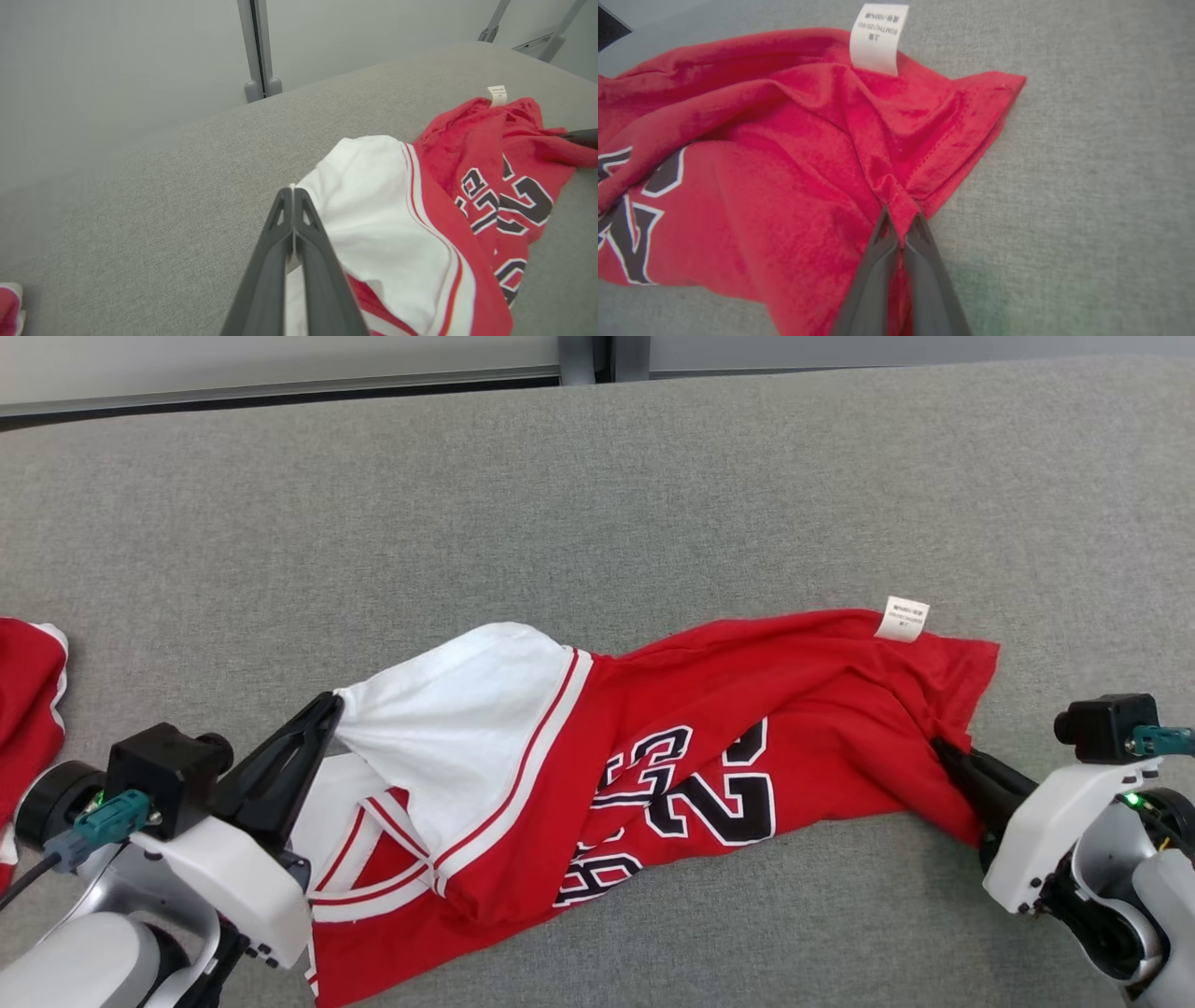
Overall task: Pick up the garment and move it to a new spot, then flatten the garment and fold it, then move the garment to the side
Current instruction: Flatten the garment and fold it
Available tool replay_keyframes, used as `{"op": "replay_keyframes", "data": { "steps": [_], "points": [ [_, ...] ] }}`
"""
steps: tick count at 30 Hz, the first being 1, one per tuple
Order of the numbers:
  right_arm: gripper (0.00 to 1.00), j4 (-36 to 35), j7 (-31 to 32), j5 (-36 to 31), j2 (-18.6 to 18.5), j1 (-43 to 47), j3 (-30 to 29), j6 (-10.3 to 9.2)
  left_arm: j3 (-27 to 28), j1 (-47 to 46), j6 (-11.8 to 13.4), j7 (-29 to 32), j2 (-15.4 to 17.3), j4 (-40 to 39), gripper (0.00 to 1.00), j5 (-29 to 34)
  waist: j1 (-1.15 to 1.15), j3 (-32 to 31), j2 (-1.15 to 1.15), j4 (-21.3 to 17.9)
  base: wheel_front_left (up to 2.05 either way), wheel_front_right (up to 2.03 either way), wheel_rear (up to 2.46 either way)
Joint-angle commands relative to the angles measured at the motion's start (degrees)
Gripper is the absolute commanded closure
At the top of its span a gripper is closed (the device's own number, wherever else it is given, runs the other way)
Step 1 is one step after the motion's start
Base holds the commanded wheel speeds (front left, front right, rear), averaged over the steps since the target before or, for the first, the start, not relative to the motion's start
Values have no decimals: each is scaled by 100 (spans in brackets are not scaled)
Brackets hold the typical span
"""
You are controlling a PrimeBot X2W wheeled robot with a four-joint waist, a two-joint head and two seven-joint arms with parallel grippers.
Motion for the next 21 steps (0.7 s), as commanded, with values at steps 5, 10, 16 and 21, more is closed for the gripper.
{"op": "replay_keyframes", "data": {
  "steps": [5, 10, 16, 21],
  "points": [
    [0, -737, 321, 718, -209, 435, -605, -14, 205, 310, 259, -47, 342, -230, 100, -126, 0, 77, 0, -33, 0, 0, 0],
    [0, -1015, 601, 1565, -289, 381, -1292, -8, 247, 357, 309, -48, 457, -359, 100, -108, 0, 173, 0, 78, 0, 0, 0],
    [0, -643, 1007, 2125, -332, 6, -1635, -8, 157, 148, 227, -7, 350, -347, 100, 7, 0, 341, 0, 292, 0, 0, 0],
    [0, -220, 1091, 2212, -245, -342, -1670, -8, 81, 12, 138, 8, 224, -259, 100, 74, 0, 463, 0, 458, 0, 0, 0]
  ]
}}
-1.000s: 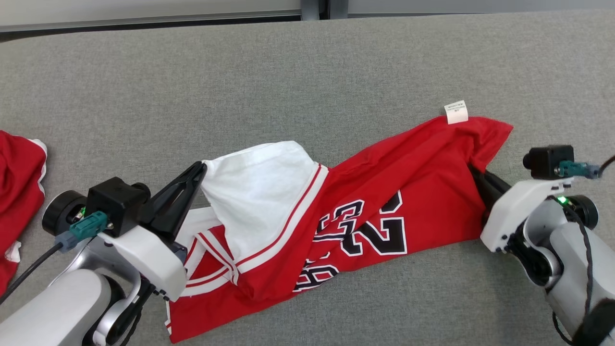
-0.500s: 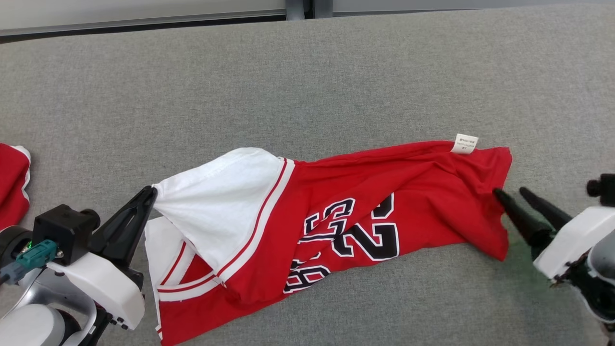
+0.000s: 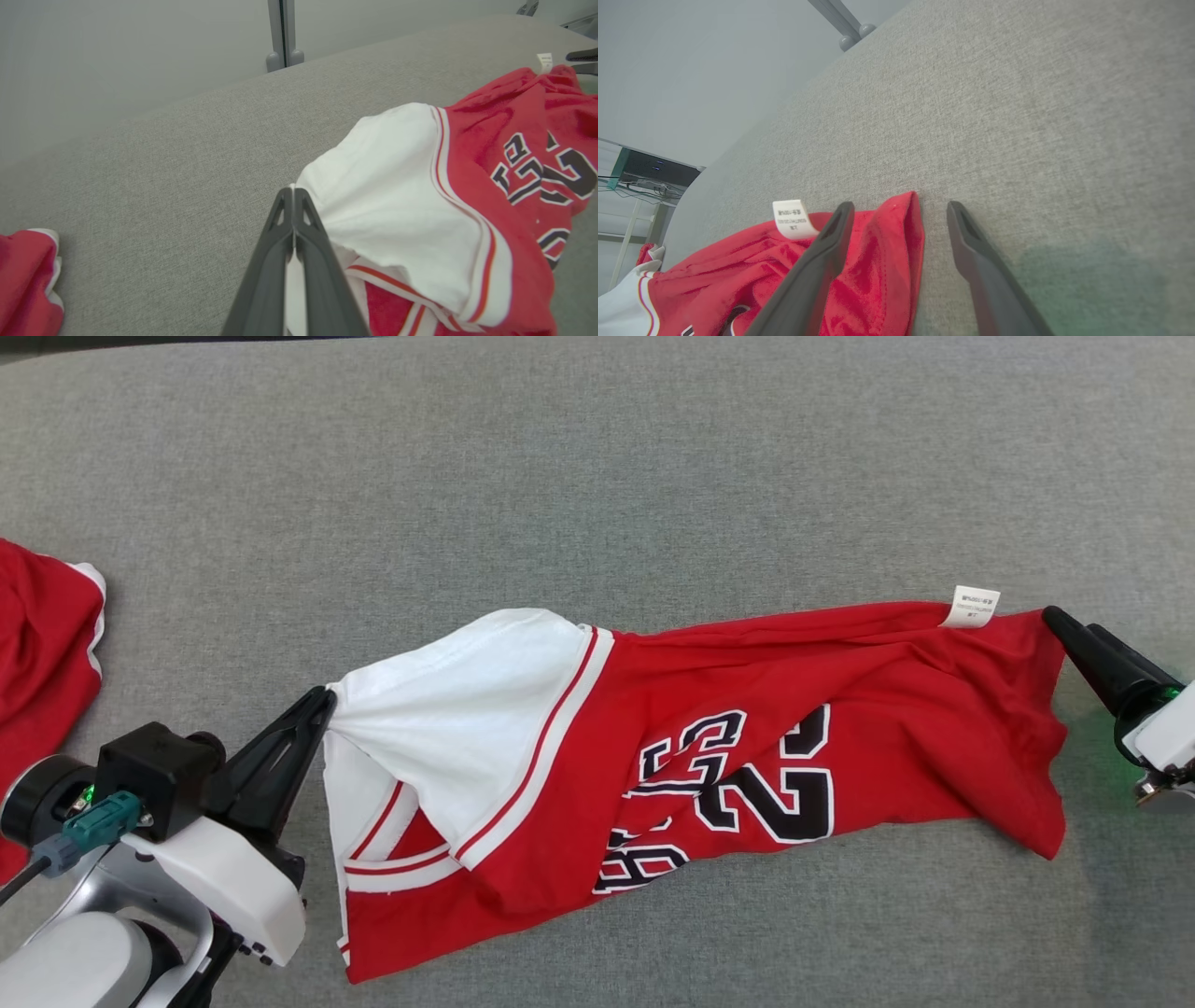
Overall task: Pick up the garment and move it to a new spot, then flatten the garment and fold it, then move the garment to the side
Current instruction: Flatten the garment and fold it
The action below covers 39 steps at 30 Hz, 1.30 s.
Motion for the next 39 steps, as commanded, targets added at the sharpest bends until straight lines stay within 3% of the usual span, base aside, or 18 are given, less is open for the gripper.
{"op": "replay_keyframes", "data": {
  "steps": [1, 3, 4, 5, 6, 7, 8, 12, 19, 25, 27, 34, 39],
  "points": [
    [0, 144, 63, 37, 27, -111, 28, 0, -6, -114, -53, -2, -40, 41, 100, 51, 0, 67, 0, 91, 0, 0, 0],
    [0, 294, 145, 27, 58, -220, 99, 0, -46, -167, -92, 7, -80, 90, 100, 77, 0, 95, 0, 150, 0, 0, 0],
    [13, 364, 185, 12, 69, -257, 141, 0, -61, -196, -100, 14, -102, 118, 100, 89, 0, 102, 0, 173, 0, 0, 0],
    [57, 435, 241, -8, 78, -269, 192, -1, -72, -218, -122, 20, -130, 136, 100, 94, 0, 107, 0, 195, 0, 0, 0],
    [71, 477, 278, -31, 75, -286, 251, -2, -86, -230, -143, 23, -151, 155, 100, 98, 0, 109, 0, 211, 0, 0, 0],
    [71, 477, 278, -31, 75, -286, 251, -2, -86, -230, -143, 23, -151, 155, 100, 98, 0, 109, 0, 211, 0, 0, 0],
    [100, 503, 354, -30, 67, -309, 334, -1, -111, -285, -157, 28, -198, 190, 100, 104, 0, 105, 0, 232, 0, 0, 0],
    [100, 427, 311, -87, -39, -355, 409, -1, -108, -343, -188, -1, -233, 250, 100, 121, 0, 75, 0, 227, 0, 0, 0],
    [100, -266, -645, -333, -427, -536, 431, 0, 48, -725, -340, -195, -205, 305, 100, 255, 0, -110, 0, 130, 0, 0, 0],
    [100, -628, -1376, -493, -780, -1039, 412, -1, 315, -1766, -718, -71, -50, 377, 100, 513, 0, -229, 0, -34, 0, 0, 0],
    [100, -649, -1565, -653, -932, -1533, 435, -1, 513, -2552, -1014, 58, -43, 586, 100, 556, 0, -177, 0, -132, 0, 0, 0],
    [100, -144, -1962, -1654, -951, -3394, 663, -2, 716, -4976, -1667, -216, -538, 1900, 100, 1319, 0, 301, 0, -356, 0, 0, 0],
    [100, 694, -2652, -2721, -639, -4953, 782, -4, 636, -6639, -1760, -1049, -1106, 3298, 100, 2240, 0, 676, 0, -488, 0, 0, 0]
  ]
}}
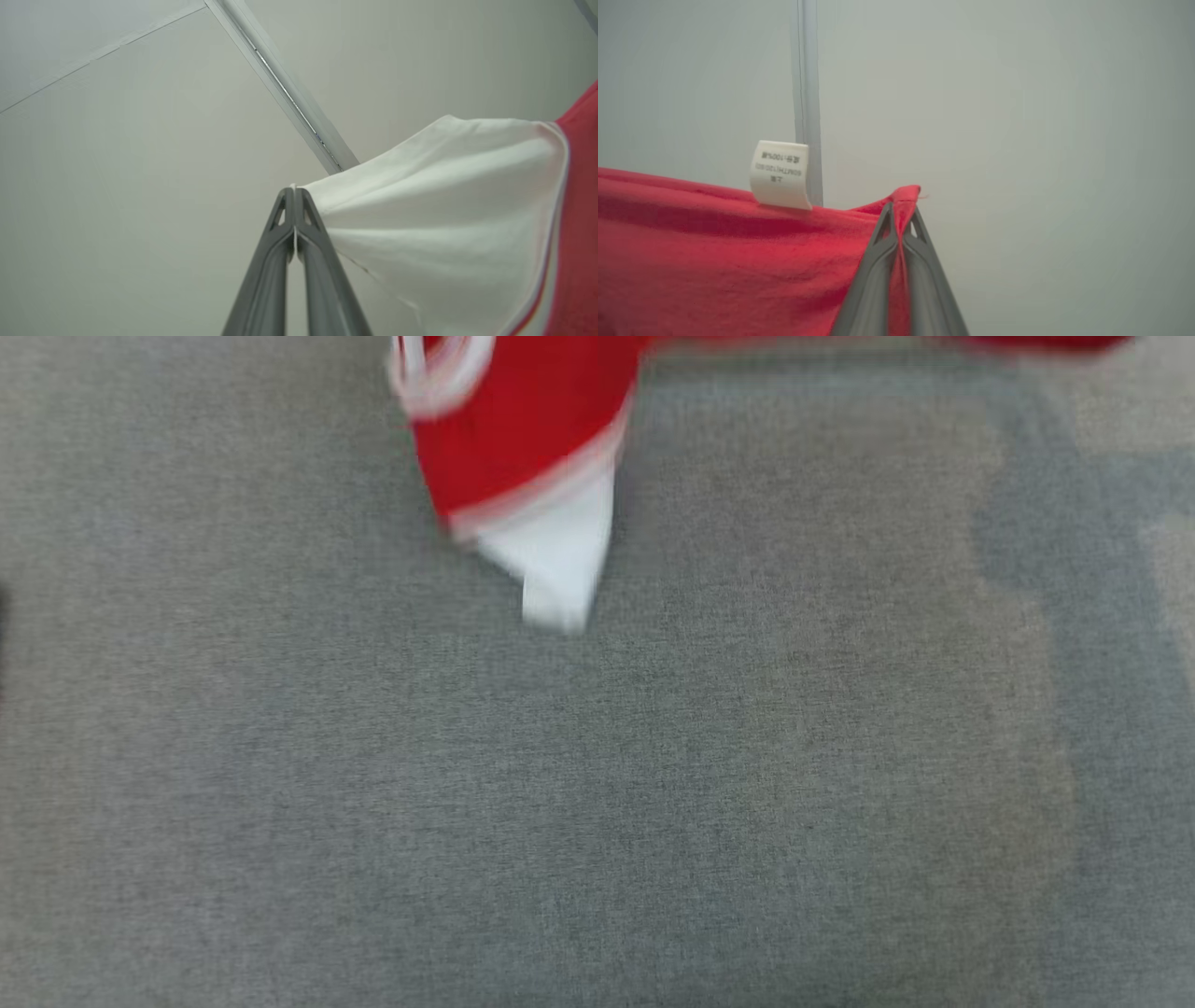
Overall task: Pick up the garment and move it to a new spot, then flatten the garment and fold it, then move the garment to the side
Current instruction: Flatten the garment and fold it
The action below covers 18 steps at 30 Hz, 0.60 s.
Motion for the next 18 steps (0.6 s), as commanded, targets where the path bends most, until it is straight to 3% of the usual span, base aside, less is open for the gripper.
{"op": "replay_keyframes", "data": {
  "steps": [1, 5, 8, 12, 18],
  "points": [
    [100, 407, -367, -481, 107, -557, 6, -9, -15, -548, 47, -305, -170, 510, 100, 330, 0, 279, 0, -132, 0, 0, 0],
    [100, 1057, -976, -1517, 338, -1584, -150, -10, -68, -1507, 238, -584, -449, 1179, 100, 1059, 0, 591, 0, -123, 0, 0, 0],
    [100, 1187, -1069, -2107, 494, -1996, -221, -10, 96, -1807, 383, -586, -549, 748, 100, 1455, 0, 915, 0, -43, 0, 0, 0],
    [100, 916, -1080, -2434, 614, -1975, -277, -9, 265, -1472, 476, -590, -542, 140, 100, 1700, 0, 1191, 0, 61, 0, 0, 0],
    [100, 623, -1084, -2543, 703, -977, -377, -10, 358, -78, 399, -594, -533, -586, 100, 1801, 0, 1347, 0, 259, 0, 0, 0]
  ]
}}
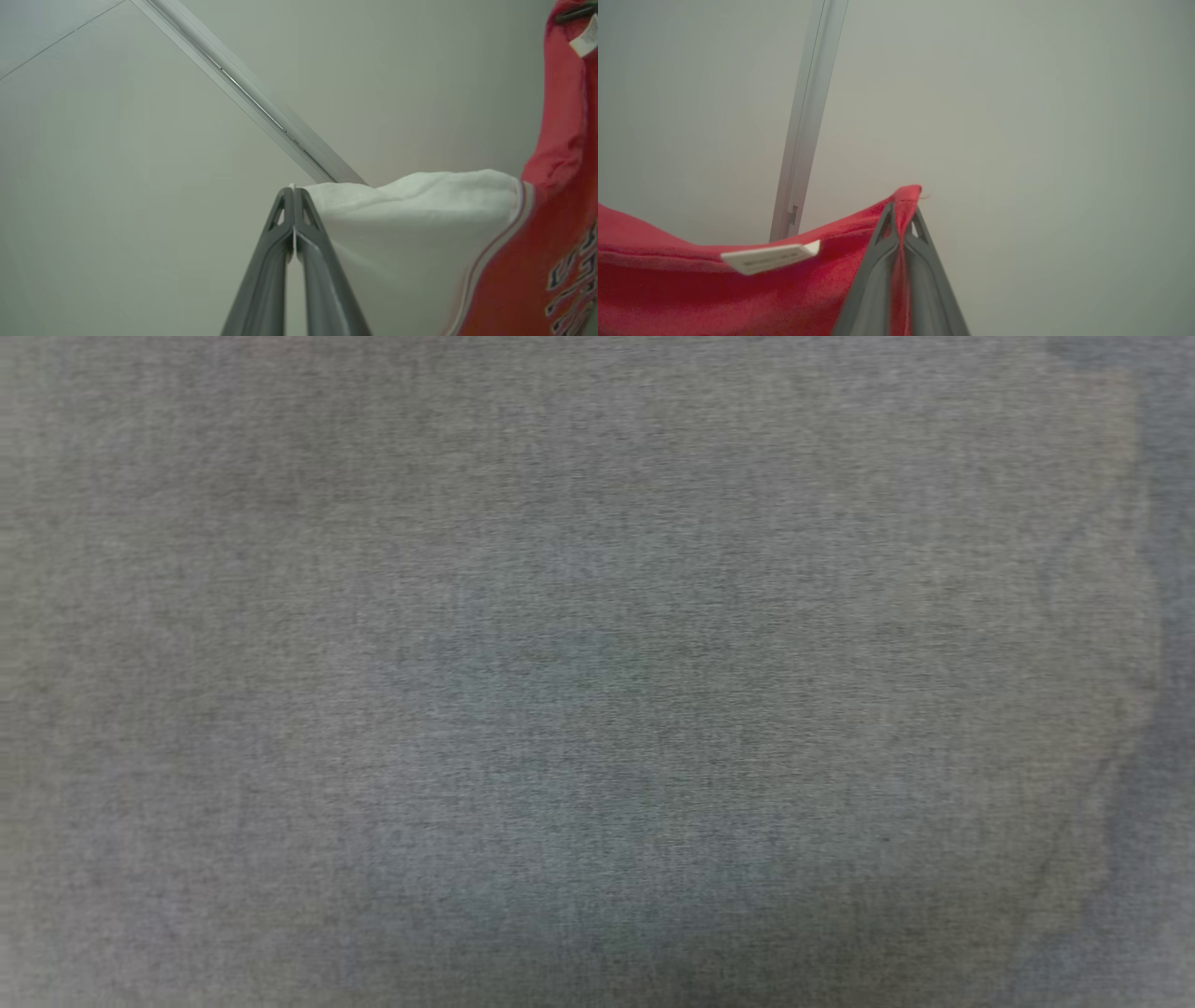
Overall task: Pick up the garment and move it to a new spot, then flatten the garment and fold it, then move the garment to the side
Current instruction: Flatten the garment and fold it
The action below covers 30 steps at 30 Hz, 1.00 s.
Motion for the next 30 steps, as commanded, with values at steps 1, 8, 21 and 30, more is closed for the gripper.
{"op": "replay_keyframes", "data": {
  "steps": [1, 8, 21, 30],
  "points": [
    [100, -56, -31, -47, -33, 248, -78, -12, 82, 312, 31, 2, -21, -156, 100, -31, -1, 19, 0, 96, 0, 0, 0],
    [100, -453, -32, 45, 140, 2135, -769, -12, 342, 2740, -232, 2, -50, -1079, 100, -315, -1, -351, 0, 127, 0, 0, 0],
    [100, -1620, -33, 100, 775, 5408, -2133, -12, 861, 7018, -872, 1, -57, -2017, 100, -1544, -1, -1639, 0, 11, 0, 0, 0],
    [100, -2292, -33, 41, 1176, 7020, -2431, -12, 1020, 8762, -820, 1, 132, -2747, 100, -1599, -1, -2337, 0, -98, 0, 0, 0]
  ]
}}
